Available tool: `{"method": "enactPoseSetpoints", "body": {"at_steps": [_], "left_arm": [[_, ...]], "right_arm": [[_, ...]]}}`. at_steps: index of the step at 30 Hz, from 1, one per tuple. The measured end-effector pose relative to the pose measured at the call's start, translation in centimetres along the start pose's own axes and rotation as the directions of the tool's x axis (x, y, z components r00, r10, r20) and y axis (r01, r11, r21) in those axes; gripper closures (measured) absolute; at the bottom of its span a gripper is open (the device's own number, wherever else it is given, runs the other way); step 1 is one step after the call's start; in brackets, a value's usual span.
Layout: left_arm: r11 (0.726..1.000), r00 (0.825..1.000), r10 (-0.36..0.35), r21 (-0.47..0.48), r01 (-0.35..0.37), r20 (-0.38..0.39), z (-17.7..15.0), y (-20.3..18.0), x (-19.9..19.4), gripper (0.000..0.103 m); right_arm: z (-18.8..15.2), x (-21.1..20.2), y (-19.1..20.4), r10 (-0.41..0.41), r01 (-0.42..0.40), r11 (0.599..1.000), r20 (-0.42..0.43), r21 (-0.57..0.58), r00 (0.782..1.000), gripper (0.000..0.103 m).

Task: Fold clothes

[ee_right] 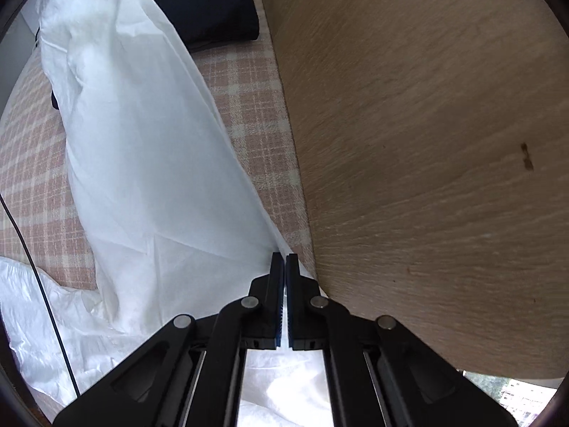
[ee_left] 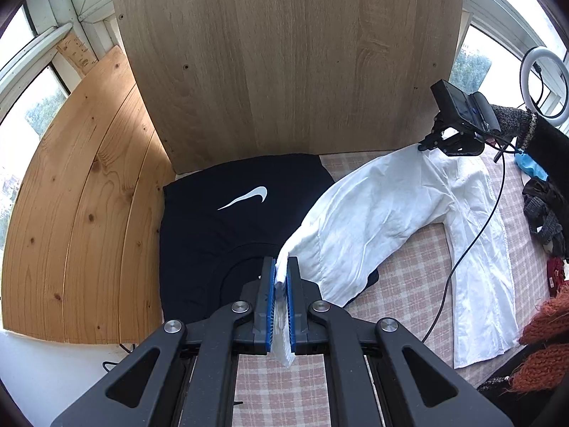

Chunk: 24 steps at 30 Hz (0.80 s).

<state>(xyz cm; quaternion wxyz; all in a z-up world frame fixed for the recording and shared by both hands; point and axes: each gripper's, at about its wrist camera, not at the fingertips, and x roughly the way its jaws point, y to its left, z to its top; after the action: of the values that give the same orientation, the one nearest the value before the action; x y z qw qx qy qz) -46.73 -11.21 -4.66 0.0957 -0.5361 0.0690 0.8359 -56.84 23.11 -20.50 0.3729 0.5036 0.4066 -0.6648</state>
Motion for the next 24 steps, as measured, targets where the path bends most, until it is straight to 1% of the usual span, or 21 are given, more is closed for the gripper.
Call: {"method": "enactPoseSetpoints", "body": {"at_steps": [4,6,7,8,10,11,13,14,15,16,17,18,19,22,24], "left_arm": [[0.999,1.000,-0.002,-0.032,0.002,0.002,0.8,0.9,0.7,0.098],[0.998,1.000,-0.025,-0.059,0.026,0.015,1.6,1.4,0.7,0.098],[0.997,0.999,-0.037,-0.066,0.038,0.022,2.0,1.5,0.6,0.098],[0.996,0.998,-0.044,-0.070,0.047,0.033,2.4,1.6,0.3,0.098],[0.996,0.997,-0.049,-0.065,0.053,0.056,3.0,1.5,-0.5,0.098],[0.997,0.996,-0.052,-0.062,0.056,0.067,3.3,1.4,-1.0,0.098],[0.997,0.995,-0.056,-0.053,0.061,0.088,3.9,1.2,-1.9,0.098],[0.997,0.993,-0.061,-0.047,0.066,0.099,4.2,1.0,-2.4,0.098],[0.996,0.992,-0.068,-0.043,0.073,0.108,4.5,0.8,-2.8,0.098],[0.996,0.991,-0.071,-0.037,0.076,0.115,4.8,0.6,-3.1,0.098],[0.996,0.990,-0.073,-0.033,0.078,0.122,5.3,0.5,-3.4,0.098],[0.996,0.989,-0.076,-0.034,0.081,0.129,5.8,0.3,-3.7,0.098],[0.996,0.987,-0.080,-0.033,0.085,0.138,6.5,0.2,-4.0,0.098],[0.995,0.981,-0.094,-0.011,0.097,0.171,8.7,-0.7,-5.1,0.098],[0.994,0.976,-0.106,0.024,0.103,0.190,10.0,-1.7,-5.9,0.098]], "right_arm": [[-1.0,0.9,-0.1,-0.051,0.051,0.997,-0.015,0.051,0.999,0.101],[-1.2,0.6,0.2,-0.110,0.111,0.991,-0.024,0.070,0.994,0.092],[-1.5,0.0,0.3,-0.122,0.123,0.989,-0.015,0.087,0.992,0.087],[-2.0,-1.2,0.5,-0.132,0.130,0.985,0.014,0.113,0.991,0.080],[-3.4,-4.0,1.1,-0.150,0.134,0.976,0.085,0.169,0.985,0.071],[-4.3,-5.6,1.8,-0.150,0.124,0.973,0.121,0.196,0.981,0.070],[-3.4,-7.2,1.6,-0.102,0.063,0.978,0.193,0.198,0.976,0.070],[-3.8,-7.8,2.4,-0.059,0.015,0.979,0.213,0.201,0.975,0.071],[-4.4,-7.8,3.5,-0.020,-0.027,0.976,0.211,0.216,0.977,0.071],[-4.9,-7.2,4.5,0.012,-0.060,0.970,0.197,0.235,0.980,0.075],[-5.2,-6.1,5.2,0.045,-0.089,0.964,0.175,0.250,0.984,0.087],[-5.4,-4.9,6.0,0.079,-0.117,0.958,0.151,0.263,0.985,0.092],[-5.5,-3.4,6.6,0.089,-0.122,0.954,0.129,0.276,0.988,0.094],[-5.4,-0.1,7.5,0.065,-0.086,0.948,0.077,0.308,0.995,0.094],[-6.0,-0.8,7.1,0.069,-0.104,0.924,0.107,0.368,0.992,0.094]]}}
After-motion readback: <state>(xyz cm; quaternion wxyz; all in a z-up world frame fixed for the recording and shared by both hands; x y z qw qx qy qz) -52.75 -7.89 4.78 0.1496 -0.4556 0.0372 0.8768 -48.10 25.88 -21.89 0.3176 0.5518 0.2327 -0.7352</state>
